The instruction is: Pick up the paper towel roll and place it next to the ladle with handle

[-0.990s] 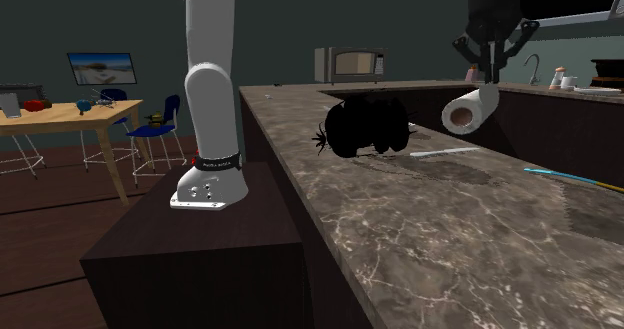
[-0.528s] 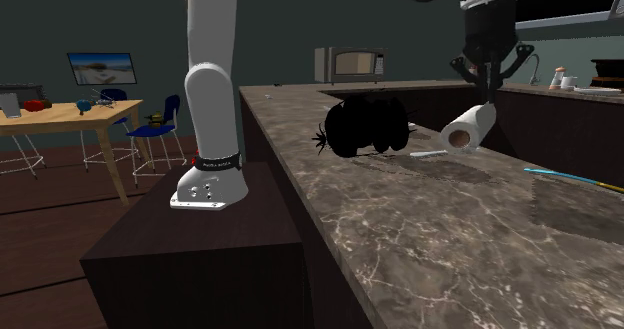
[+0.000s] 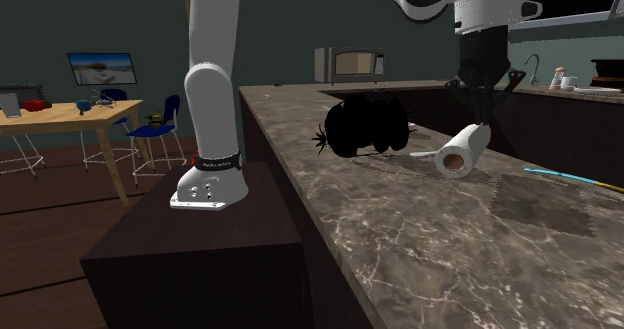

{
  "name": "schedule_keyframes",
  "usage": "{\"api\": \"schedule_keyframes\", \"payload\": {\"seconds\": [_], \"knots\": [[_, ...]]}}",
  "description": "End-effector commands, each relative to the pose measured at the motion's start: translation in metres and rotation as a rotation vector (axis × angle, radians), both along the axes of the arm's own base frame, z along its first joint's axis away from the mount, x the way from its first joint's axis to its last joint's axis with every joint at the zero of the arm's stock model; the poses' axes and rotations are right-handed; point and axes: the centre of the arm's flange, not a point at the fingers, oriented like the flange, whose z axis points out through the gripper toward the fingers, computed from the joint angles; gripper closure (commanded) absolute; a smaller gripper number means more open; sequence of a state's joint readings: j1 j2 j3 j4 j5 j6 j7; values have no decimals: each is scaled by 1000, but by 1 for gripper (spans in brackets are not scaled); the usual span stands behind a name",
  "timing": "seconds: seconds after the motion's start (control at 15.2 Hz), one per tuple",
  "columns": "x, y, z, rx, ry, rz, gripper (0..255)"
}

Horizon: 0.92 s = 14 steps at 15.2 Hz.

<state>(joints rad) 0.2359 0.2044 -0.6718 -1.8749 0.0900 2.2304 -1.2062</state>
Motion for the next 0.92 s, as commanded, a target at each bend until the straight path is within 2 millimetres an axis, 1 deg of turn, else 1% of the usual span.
{"api": "schedule_keyframes", "payload": {"seconds": [0.0, 0.4, 0.86], "knots": [[1, 0, -10, 0, -1, 0, 255], [1, 0, -41, 0, -1, 0, 255], [1, 0, -41, 0, -1, 0, 255]]}}
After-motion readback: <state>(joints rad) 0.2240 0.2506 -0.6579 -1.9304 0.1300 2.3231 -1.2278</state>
